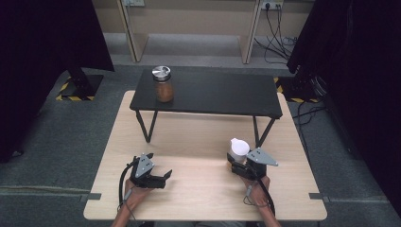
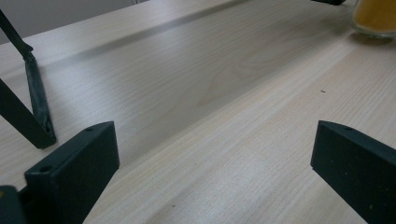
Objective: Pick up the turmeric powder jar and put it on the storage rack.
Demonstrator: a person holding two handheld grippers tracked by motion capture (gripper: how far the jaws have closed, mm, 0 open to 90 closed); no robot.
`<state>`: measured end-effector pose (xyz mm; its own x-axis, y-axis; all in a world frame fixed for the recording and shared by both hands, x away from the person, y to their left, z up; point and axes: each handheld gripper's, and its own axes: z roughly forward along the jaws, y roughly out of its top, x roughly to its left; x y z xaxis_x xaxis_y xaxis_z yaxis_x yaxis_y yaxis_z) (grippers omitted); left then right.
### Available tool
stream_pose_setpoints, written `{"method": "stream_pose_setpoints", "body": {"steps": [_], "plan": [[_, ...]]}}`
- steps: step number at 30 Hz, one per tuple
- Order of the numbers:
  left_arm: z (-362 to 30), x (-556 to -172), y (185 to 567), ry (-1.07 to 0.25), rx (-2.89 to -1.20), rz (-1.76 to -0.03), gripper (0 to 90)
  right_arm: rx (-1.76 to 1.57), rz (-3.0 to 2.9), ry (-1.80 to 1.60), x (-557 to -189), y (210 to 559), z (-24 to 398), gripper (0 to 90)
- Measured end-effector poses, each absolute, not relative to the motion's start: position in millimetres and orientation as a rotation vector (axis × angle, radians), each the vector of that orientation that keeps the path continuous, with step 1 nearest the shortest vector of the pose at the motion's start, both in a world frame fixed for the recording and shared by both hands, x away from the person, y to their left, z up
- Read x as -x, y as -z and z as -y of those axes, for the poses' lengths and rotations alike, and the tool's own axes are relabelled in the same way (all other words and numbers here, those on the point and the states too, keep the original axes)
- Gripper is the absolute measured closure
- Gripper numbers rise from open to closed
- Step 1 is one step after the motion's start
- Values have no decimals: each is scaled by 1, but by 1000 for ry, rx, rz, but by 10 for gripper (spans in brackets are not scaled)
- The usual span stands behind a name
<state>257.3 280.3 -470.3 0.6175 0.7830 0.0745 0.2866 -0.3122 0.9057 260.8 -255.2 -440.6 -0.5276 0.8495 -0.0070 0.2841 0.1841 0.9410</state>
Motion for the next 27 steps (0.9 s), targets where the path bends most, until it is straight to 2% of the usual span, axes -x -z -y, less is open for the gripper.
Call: {"method": "stream_pose_setpoints", "body": {"steps": [12, 20, 27], "plan": [[-279, -257, 470, -648, -1879, -857, 2, -1061, -1910, -1391, -261, 411, 259, 303], [-280, -257, 470, -647, -1878, -858, 2, -988, -1915, -1443, -263, 354, 254, 303], [-279, -257, 470, -645, -1875, -861, 3, -940, -1923, -1457, -276, 296, 234, 304]]}}
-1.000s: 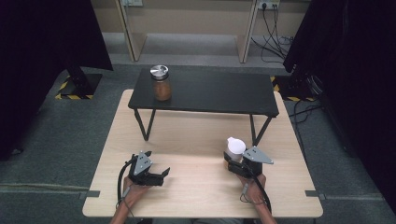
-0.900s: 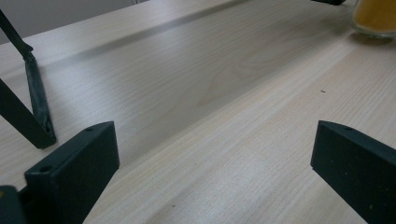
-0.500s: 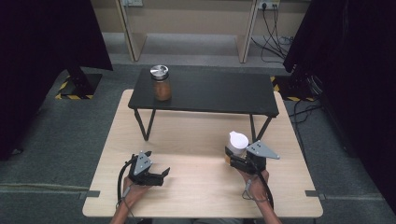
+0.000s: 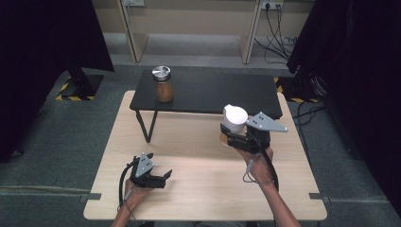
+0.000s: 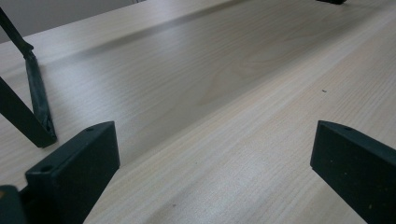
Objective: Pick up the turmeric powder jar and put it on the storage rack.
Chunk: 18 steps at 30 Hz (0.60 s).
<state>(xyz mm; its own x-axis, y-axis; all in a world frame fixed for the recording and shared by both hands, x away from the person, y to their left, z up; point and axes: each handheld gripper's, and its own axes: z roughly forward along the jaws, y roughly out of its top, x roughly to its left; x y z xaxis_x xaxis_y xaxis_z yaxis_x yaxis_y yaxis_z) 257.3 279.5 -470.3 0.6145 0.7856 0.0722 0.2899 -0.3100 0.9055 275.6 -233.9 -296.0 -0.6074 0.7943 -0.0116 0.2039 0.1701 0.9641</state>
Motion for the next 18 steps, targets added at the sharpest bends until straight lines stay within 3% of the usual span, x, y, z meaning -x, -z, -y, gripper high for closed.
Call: {"method": "stream_pose_setpoints", "body": {"steps": [6, 18], "plan": [[-280, -257, 470, -642, -1875, -863, 5, -951, -1938, -1439, -298, 261, 209, 304], [-280, -258, 470, -640, -1877, -865, 7, -1046, -1868, -1375, -349, 227, 164, 304]]}}
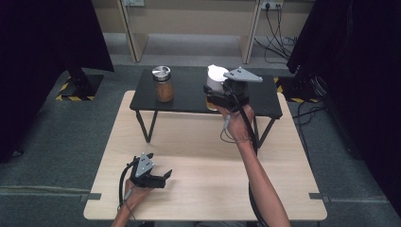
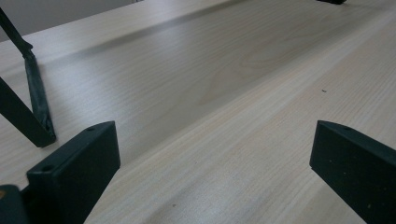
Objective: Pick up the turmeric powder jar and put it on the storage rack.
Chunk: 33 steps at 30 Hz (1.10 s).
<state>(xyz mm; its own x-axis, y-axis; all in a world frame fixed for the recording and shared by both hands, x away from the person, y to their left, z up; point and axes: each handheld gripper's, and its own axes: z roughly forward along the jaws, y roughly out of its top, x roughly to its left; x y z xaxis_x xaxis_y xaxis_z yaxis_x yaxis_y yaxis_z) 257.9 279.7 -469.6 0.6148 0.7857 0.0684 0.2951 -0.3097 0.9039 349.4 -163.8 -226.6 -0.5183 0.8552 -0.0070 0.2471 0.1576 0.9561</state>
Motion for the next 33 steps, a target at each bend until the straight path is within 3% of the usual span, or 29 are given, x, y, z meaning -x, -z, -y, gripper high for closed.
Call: {"method": "stream_pose_setpoints", "body": {"steps": [13, 33], "plan": [[-280, -259, 470, -636, -1877, -865, 8, -1195, -1767, -1232, -385, 219, 149, 304], [-279, -258, 469, -641, -1882, -864, 8, -1242, -1745, -1157, -395, 230, 148, 293]]}}
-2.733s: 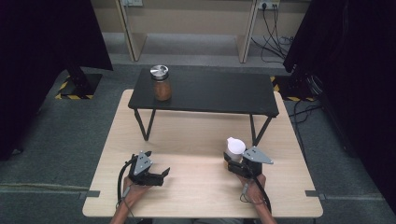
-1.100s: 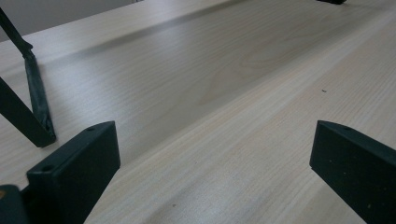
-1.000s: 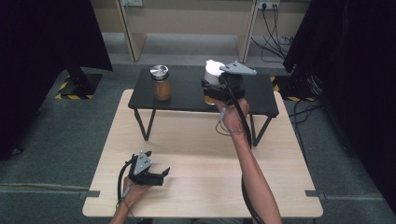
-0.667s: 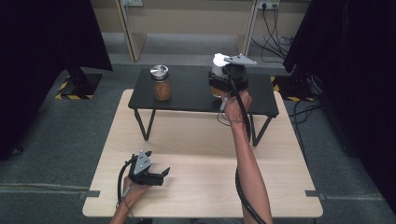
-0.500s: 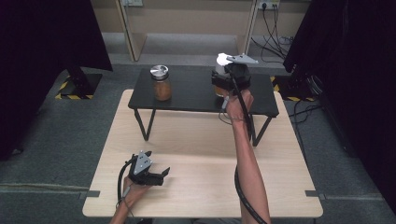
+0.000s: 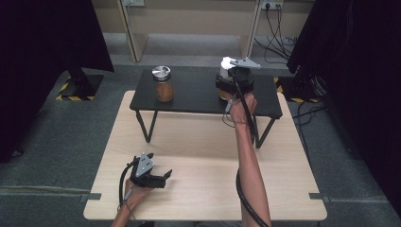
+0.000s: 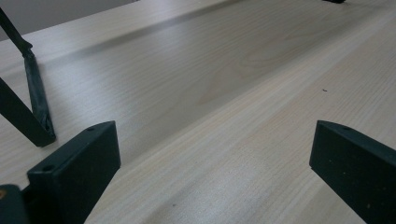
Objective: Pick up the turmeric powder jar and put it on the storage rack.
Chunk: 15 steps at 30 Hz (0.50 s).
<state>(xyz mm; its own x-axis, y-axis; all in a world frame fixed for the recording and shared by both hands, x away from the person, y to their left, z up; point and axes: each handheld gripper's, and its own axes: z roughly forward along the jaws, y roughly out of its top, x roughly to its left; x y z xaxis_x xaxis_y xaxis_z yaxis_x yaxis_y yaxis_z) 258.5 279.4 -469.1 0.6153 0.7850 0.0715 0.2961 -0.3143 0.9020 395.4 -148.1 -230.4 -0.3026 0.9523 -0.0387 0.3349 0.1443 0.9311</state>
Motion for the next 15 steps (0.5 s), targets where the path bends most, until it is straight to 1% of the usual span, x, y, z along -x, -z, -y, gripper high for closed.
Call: {"method": "stream_pose_setpoints", "body": {"steps": [4, 7, 9, 15], "plan": [[-279, -258, 469, -643, -1884, -862, 9, -1238, -1791, -1154, -400, 228, 157, 132], [-279, -258, 469, -642, -1883, -863, 9, -1218, -1810, -1232, -400, 230, 176, 8], [-279, -258, 469, -642, -1887, -862, 9, -1208, -1852, -1280, -404, 232, 190, 0], [-279, -258, 468, -642, -1887, -865, 9, -1068, -1894, -1358, -391, 242, 219, 0]]}}
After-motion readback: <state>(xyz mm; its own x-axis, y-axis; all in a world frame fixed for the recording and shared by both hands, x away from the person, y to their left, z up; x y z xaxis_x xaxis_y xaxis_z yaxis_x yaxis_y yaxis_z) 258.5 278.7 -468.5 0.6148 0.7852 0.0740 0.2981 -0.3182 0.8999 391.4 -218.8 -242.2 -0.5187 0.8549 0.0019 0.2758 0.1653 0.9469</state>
